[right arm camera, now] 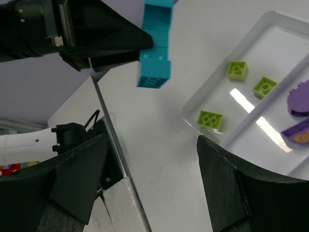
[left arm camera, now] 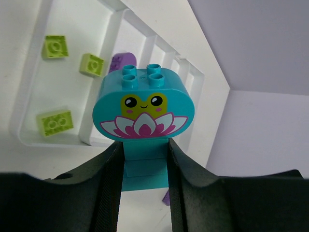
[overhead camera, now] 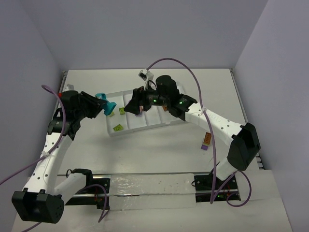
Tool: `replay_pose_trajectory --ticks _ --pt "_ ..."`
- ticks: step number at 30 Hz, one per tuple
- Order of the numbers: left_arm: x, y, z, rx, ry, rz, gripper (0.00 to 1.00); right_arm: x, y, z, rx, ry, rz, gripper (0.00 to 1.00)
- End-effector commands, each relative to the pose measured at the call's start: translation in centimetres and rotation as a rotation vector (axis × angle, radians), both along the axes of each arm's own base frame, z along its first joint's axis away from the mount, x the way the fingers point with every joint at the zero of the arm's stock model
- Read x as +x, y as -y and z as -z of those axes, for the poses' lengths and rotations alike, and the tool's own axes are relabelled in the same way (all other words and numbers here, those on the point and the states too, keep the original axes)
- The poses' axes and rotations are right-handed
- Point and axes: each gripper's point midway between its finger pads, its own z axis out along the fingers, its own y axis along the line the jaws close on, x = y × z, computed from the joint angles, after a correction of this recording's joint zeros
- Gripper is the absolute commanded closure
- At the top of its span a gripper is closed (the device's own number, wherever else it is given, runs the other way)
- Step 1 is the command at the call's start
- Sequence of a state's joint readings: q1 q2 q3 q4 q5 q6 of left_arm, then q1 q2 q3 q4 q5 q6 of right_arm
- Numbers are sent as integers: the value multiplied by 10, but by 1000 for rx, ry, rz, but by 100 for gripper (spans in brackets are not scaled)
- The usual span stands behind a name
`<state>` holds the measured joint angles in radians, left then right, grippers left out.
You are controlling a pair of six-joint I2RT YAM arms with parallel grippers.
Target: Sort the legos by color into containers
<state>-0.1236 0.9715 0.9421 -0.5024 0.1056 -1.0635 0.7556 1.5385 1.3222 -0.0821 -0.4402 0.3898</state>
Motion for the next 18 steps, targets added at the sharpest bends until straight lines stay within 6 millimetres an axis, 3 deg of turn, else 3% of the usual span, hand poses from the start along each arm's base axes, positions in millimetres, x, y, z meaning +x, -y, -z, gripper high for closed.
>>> replay_pose_trajectory --ticks 1,11,18 --pt "12 22 -35 -71 117 55 100 -2 -29 -31 103 46 -73 18" --pt "11 27 -33 -74 110 58 100 6 -66 -21 96 0 -88 17" --pt "12 26 -35 -69 112 52 100 14 -78 -16 102 -25 -89 25"
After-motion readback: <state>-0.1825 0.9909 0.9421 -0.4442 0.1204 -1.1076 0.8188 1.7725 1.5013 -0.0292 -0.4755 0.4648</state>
